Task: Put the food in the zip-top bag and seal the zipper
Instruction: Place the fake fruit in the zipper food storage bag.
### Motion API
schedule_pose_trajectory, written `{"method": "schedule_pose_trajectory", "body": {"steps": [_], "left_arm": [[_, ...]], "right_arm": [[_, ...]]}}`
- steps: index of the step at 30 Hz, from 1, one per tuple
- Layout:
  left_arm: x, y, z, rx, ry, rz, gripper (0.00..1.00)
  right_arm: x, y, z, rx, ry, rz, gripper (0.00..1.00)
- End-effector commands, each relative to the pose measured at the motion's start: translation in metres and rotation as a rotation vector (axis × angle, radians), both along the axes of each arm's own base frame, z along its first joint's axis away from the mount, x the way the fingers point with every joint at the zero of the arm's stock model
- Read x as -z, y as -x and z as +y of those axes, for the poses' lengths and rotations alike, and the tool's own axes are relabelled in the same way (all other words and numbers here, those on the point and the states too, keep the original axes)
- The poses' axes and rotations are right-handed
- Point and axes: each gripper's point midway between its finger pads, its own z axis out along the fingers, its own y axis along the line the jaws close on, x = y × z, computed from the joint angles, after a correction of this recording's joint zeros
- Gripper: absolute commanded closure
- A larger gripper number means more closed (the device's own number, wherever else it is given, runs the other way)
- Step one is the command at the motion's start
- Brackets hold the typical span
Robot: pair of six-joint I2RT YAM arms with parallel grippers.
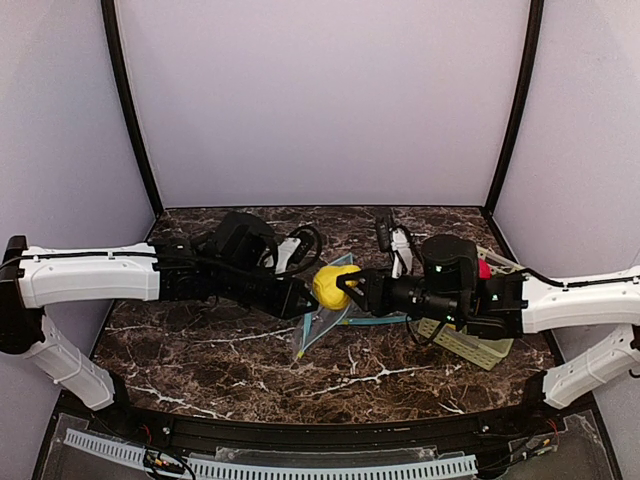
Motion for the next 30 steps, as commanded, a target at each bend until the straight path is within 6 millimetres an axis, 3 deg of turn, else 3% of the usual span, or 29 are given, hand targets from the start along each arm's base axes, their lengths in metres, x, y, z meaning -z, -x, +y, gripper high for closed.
{"method": "schedule_pose_trajectory", "body": {"steps": [1, 10, 20, 25, 30], "left_arm": [[-0.02, 0.005, 0.003, -0.003, 0.065, -0.015, 0.99], [-0.03, 0.007, 0.005, -0.007, 0.106, -0.025, 0.99], [-0.033, 0.012, -0.004, 0.024, 0.152, 0.014, 0.99], [-0.042, 0.012, -0.004, 0.013, 0.186, 0.007, 0.99], [-0.04, 0.006, 0.002, -0.028, 0.193, 0.014, 0.99]], "right_arm": [[0.001, -0.01, 0.001, 0.047, 0.053, -0.027, 0.73], [0.02, -0.018, 0.003, 0.08, 0.158, -0.017, 0.74], [0.017, -0.022, 0.027, 0.042, 0.21, -0.02, 0.7], [0.034, -0.027, 0.025, 0.072, 0.297, 0.024, 0.63], [0.035, -0.025, 0.024, 0.073, 0.299, 0.047, 0.47]]}}
